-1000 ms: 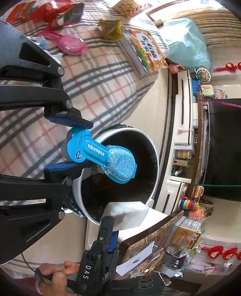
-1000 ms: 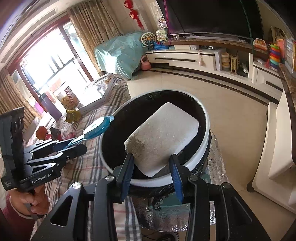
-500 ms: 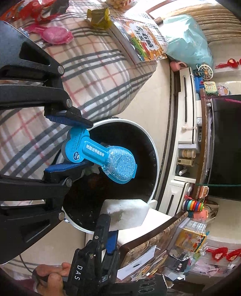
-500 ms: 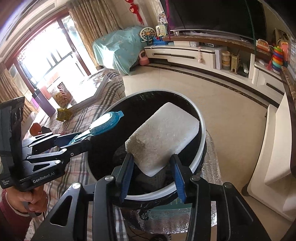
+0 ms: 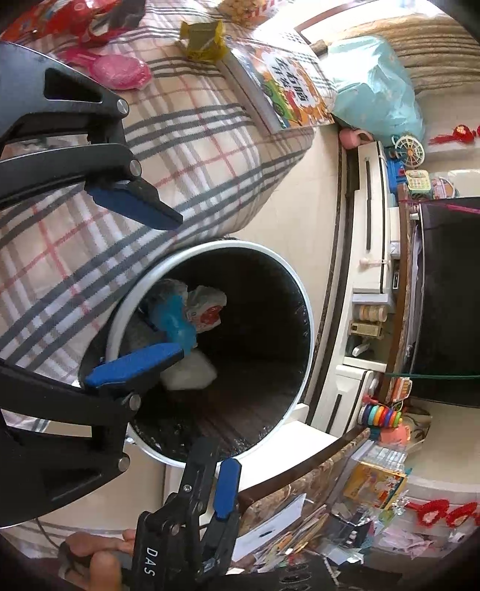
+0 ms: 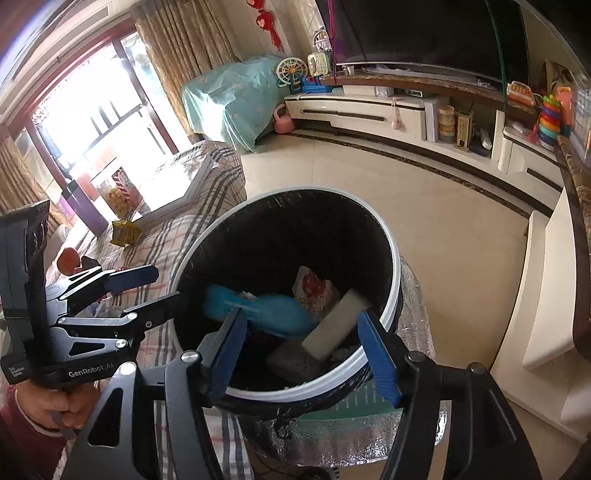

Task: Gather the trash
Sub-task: 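Move both tools back over the table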

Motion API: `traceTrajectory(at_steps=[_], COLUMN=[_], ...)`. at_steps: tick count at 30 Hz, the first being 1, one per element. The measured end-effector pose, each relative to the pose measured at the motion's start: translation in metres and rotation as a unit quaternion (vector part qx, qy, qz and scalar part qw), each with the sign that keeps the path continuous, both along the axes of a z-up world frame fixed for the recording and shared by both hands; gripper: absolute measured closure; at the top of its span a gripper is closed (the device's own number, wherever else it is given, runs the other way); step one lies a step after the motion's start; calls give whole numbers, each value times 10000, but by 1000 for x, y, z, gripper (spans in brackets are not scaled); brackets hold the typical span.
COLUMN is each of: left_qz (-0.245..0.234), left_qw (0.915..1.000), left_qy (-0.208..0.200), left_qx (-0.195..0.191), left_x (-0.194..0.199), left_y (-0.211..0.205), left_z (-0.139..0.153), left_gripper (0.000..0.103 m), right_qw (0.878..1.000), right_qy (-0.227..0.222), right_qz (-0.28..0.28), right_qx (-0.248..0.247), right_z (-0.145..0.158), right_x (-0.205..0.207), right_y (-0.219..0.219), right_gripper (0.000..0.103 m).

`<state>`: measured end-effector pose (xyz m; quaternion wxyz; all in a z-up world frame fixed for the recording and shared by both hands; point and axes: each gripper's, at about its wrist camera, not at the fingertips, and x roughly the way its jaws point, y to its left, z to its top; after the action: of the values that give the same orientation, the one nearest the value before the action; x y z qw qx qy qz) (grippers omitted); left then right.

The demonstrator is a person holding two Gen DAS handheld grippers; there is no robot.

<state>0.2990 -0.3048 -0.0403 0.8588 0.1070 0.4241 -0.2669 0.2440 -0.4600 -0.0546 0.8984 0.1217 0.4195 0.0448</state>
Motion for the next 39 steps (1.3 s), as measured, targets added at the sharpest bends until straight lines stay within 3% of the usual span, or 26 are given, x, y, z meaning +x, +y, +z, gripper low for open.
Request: traceTrajectory(at_steps=[2,9,14,27,39], left_qz=[49,214,230,783,1820], left_qw=[10000,9981,9966,9945,9806], left_qy=[15,-24,-14,39,80], left_qx=[-71,-577,-791,-699,-726], left_x=[-4,-40,-65,-109,-119], left_y=[9,58,87,173,270], left_z=[0,3,1,-20,-40], left_gripper=[37,33,31,31,31], right_qw=[10000,9990,9976,9973,9951], right_qy=[-22,-274,-316,-97,-17], right_qz=[-18,-195,-277,177,746], right_qx=[11,288,548,710,651], right_z=[1,1,-5,-22,-28], right_x=[-5,-35,-48,-57,-56], right_y=[1,9,23,94,160], right_gripper=[37,20,18,16,16])
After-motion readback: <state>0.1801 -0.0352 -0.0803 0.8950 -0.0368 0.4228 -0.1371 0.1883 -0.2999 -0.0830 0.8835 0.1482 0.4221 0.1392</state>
